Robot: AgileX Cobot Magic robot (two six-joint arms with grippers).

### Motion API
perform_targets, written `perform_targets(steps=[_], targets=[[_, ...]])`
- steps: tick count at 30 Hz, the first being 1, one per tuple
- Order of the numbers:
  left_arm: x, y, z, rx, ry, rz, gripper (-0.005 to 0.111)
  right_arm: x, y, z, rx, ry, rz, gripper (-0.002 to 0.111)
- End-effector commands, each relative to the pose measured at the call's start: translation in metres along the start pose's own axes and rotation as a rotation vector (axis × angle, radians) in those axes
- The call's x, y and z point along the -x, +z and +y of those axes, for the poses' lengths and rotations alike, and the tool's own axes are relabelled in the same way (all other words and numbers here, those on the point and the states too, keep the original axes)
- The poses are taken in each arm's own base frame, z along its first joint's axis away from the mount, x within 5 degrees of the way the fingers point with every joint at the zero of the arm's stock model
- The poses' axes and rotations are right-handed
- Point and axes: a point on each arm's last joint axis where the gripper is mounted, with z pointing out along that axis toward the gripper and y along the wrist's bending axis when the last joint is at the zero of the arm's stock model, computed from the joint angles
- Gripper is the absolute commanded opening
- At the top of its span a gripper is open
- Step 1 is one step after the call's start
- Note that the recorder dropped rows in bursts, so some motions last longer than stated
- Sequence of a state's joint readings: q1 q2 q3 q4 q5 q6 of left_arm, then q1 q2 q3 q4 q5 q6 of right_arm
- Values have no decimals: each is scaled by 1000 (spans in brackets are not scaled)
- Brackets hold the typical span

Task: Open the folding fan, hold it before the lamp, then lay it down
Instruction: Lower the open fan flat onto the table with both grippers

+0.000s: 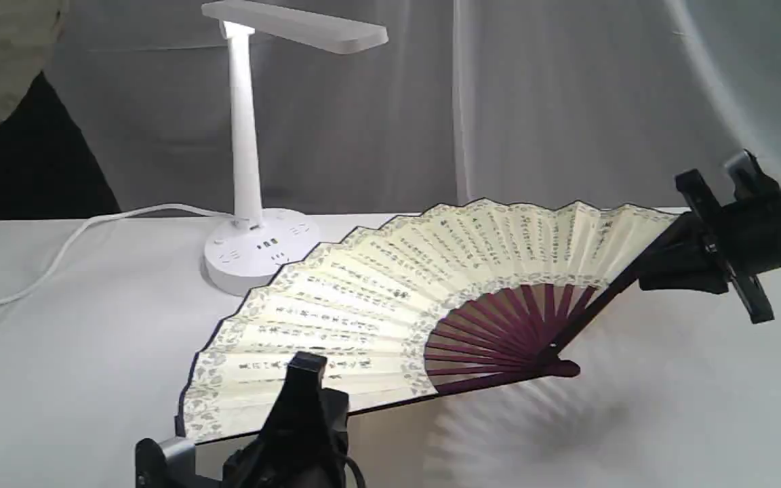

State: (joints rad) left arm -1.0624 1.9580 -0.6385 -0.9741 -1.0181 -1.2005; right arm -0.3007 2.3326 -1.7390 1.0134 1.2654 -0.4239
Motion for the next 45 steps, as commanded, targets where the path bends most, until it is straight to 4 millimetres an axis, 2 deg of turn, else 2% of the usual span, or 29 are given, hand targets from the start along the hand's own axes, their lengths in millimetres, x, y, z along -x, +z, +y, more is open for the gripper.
perform_targets(steps=[1,6,9,15,24,29,33,40,42,45], targets=[[3,3,9,36,22,-30,0,6,-15,-20,-48,-19,-59,0],[-1,10,26,94,53,-26,0,7,-11,-43,-46,31,-51,0],[-8,16,25,68,49,-7,0,7,-4,-51,-37,54,-40,0],[-14,23,24,57,14,-19,0,7,-3,-53,-38,53,-36,0],[-14,23,25,64,-32,-22,0,8,-3,-52,-27,78,-42,0],[-11,27,23,63,-17,-4,10,8,-3,-52,-27,89,-42,1],[-7,30,22,70,-20,-11,24,8,-3,-52,-27,98,-42,17],[-5,33,14,48,-8,10,51,8,-3,-52,-28,117,-42,51],[-3,33,11,42,25,17,52,8,-3,-52,-28,117,-42,60],[1,37,3,57,103,67,52,8,-4,-51,-28,113,-45,64]])
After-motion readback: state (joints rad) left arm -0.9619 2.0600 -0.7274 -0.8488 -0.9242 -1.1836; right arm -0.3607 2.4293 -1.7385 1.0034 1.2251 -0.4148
